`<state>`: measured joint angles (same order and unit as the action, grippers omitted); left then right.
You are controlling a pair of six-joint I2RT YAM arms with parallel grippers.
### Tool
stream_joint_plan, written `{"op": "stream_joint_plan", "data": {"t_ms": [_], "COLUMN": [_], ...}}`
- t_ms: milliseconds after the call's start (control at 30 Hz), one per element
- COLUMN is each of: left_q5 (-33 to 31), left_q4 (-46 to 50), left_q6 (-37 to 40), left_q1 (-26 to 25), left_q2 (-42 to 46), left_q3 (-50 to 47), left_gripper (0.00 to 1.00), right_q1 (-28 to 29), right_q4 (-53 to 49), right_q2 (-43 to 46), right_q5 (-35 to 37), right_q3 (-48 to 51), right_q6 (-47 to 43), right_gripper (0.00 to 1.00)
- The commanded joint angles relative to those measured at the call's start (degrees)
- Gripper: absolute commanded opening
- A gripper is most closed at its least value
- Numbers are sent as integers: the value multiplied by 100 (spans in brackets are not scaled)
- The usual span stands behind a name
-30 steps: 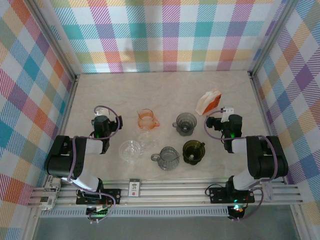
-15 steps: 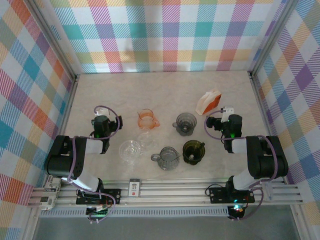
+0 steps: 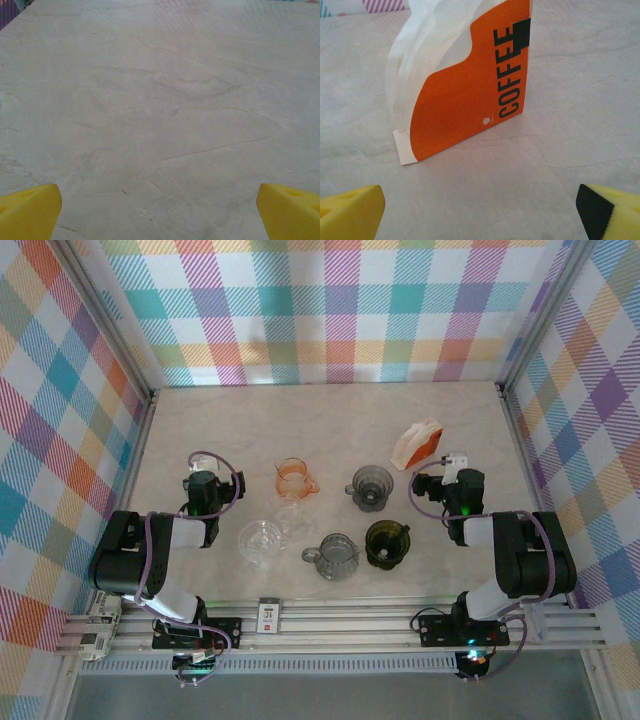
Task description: Place the coffee filter in the dripper
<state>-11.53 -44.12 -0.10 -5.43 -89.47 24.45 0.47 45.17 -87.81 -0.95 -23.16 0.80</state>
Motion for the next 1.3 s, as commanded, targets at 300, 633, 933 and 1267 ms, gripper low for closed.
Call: {"op": "stream_joint_plan", "data": {"t_ms": [300,633,933,1267], "left_q5": [2,-331,180,2205], "left_q4": [1868,3306,5369,6234], "left_q6": [17,-2390,-3923,-4052], "left_q1": [40,42,75,-162], "left_q2": [1054,2612,2673,3086], "left_q3": [774,1505,2333,2409], "left_gripper": [100,100,100,100], "right_q1": [-47,-46,-82,310], "right_q4": [-2309,-4689,-4671,-6664], "right_q2": [985,1834,1969,2413], "right_q5": [569,1527,148,-722], "right_q3": [-779,-1586,-1451,-1965], "right_q6": [717,3014,3780,2628], "right_gripper": [99,99,99,86]}}
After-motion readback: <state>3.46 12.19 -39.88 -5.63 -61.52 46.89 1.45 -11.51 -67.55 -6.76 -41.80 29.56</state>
